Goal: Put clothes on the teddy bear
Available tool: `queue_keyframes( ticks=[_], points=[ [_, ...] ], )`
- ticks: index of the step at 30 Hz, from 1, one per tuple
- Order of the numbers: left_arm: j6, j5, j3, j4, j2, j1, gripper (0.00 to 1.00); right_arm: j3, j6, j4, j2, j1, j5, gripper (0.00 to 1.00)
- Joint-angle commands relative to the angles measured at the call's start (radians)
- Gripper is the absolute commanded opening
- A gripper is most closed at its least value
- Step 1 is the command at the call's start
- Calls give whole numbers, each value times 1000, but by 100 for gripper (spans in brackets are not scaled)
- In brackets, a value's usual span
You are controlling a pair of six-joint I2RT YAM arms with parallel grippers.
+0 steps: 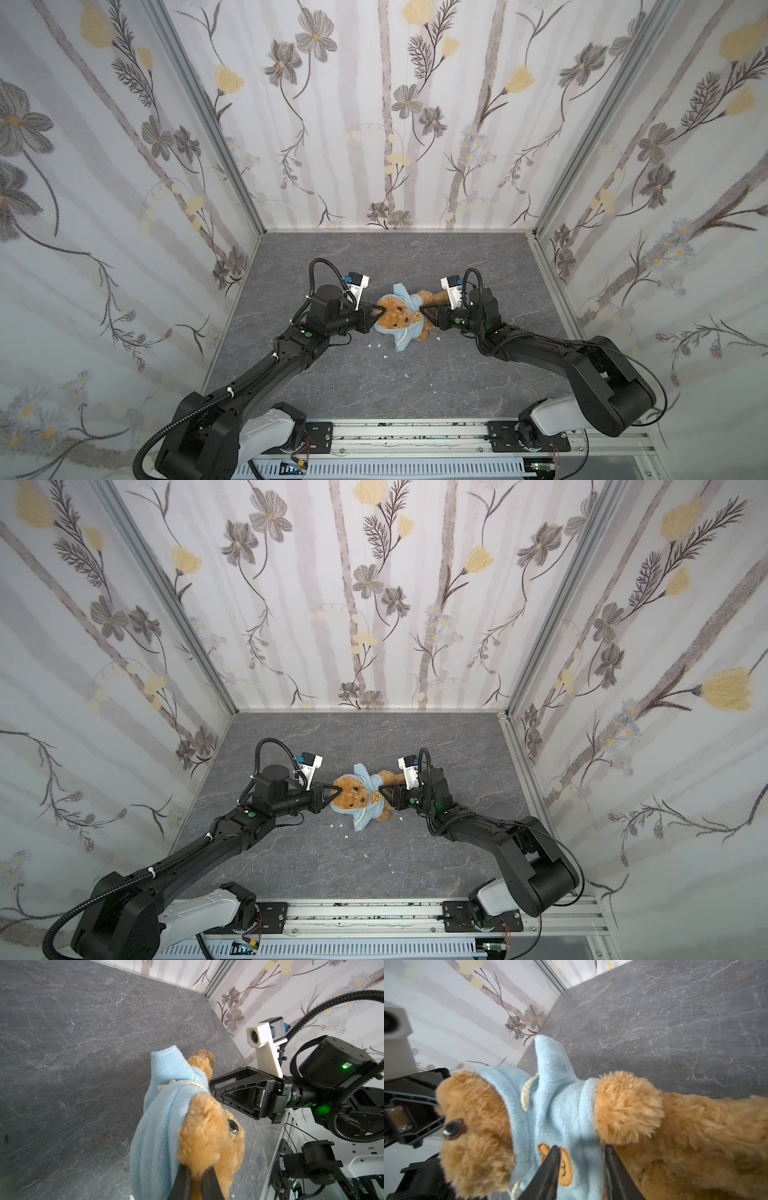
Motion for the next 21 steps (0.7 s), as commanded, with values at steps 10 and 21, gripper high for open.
queue_keyframes(
  ticks=[10,21],
  points=[
    [43,-31,-5,44,-3,-21,0,0,143,191,81,11,-44,11],
    [176,-146,-82,23,-83,-31,0,-224,453,179,-34,-92,342,0]
  ],
)
